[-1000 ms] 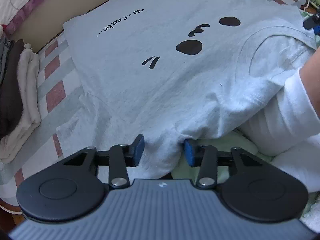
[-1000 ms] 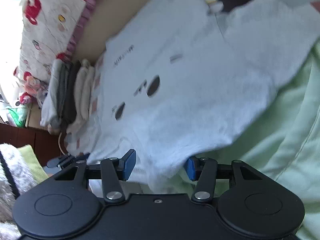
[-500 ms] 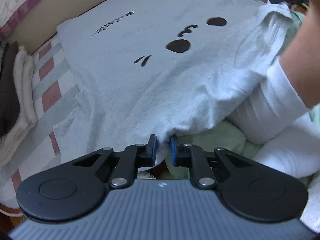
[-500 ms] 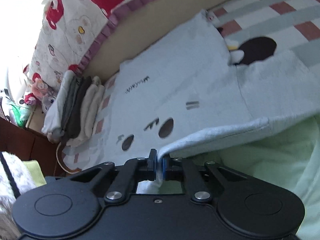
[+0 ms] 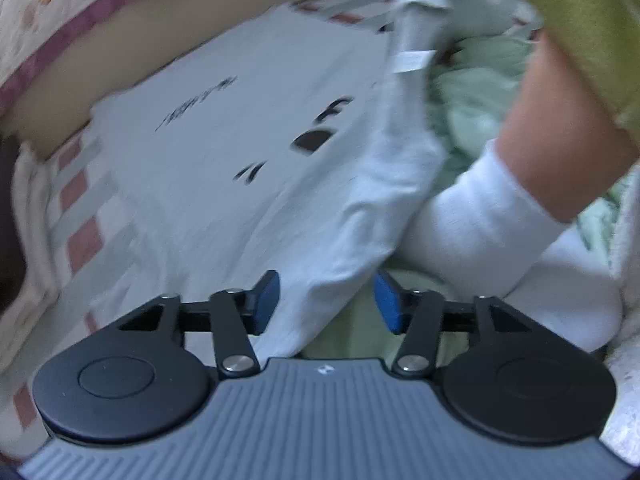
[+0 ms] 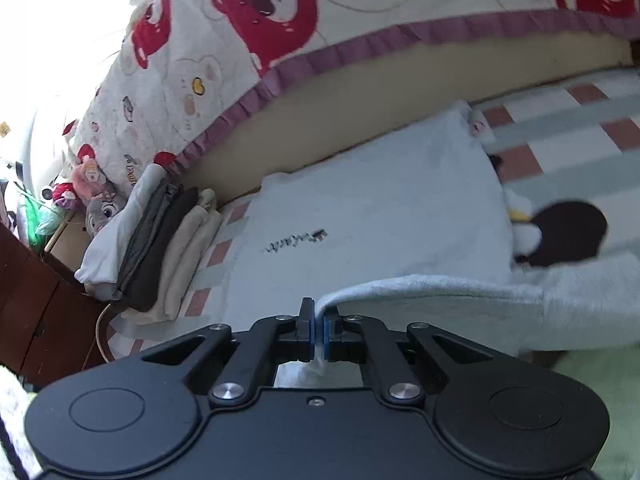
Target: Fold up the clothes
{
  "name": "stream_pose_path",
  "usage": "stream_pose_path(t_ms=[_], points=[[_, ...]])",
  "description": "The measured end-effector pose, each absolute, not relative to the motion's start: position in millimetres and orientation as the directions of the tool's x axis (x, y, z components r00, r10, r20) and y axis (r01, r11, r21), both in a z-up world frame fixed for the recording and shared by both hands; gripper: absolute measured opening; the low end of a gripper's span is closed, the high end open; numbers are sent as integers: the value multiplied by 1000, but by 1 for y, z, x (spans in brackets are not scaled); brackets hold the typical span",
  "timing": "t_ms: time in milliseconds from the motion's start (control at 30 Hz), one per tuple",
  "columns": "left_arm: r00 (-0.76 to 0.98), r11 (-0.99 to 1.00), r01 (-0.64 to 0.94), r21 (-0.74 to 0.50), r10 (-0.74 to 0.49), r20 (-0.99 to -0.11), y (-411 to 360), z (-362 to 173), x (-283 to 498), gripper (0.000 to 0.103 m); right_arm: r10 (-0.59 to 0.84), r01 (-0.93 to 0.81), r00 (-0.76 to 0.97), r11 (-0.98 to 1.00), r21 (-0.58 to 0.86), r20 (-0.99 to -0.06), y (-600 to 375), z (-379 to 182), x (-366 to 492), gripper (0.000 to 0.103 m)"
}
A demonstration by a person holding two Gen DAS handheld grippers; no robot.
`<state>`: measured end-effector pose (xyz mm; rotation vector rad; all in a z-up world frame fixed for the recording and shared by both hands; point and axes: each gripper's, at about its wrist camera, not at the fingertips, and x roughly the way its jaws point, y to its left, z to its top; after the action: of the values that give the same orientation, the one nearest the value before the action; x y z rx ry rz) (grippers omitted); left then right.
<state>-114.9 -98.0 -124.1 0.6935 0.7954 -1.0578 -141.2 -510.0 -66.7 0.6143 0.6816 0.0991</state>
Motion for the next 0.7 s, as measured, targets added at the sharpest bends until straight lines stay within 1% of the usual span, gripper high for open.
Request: stream_pose_path(t_ms=[67,100,133,167,233,267,300,333,367,500,567,633,700], points=[[293,339,931,135,-472,-832,-104,-128,-113,67,280,102,780,825,556,-559,-510,-63,-135,6],[302,340,929,146,-469,-830,-108,-130,-112,70,280,99,781,827,553,-558,-510,-61,-132,6],[310,340,927,156,-466,-829,-111,-132,-111,76,280,95,782,830,550,-557,-509,-59,-130,6],[319,341,925,166,-463,-827,-114,-134,-110,77,280,92,785,830,550,-553,-510,-58,-128,6],[336,341,921,186,-457,-824,-120,-138,-108,77,278,90,791,829,552,-545,-511,-57,-127,6],[344,342,919,197,-454,-822,-124,-140,-106,71,275,90,795,828,553,-541,-512,-56,-128,6],[353,342,917,207,-451,-820,-127,-142,-105,60,274,90,798,827,555,-537,-513,-55,-128,6],[362,342,914,217,-448,-818,-130,-144,-104,20,273,87,801,827,555,-533,-513,-55,-130,6],[371,360,907,217,-444,-815,-132,-143,-100,4,270,81,806,831,550,-527,-511,-54,-132,6],[489,480,844,240,-503,-713,-119,-116,-84,4,248,78,816,848,524,-522,-510,-55,-139,6],[534,516,816,260,-501,-682,-115,-105,-74,4,234,100,821,839,535,-520,-508,-61,-139,6],[541,525,812,255,-514,-666,-114,-97,-63,4,212,112,831,842,528,-514,-506,-65,-139,6],[552,514,812,275,-527,-647,-119,-91,-50,5,171,130,836,861,492,-521,-503,-65,-132,6]])
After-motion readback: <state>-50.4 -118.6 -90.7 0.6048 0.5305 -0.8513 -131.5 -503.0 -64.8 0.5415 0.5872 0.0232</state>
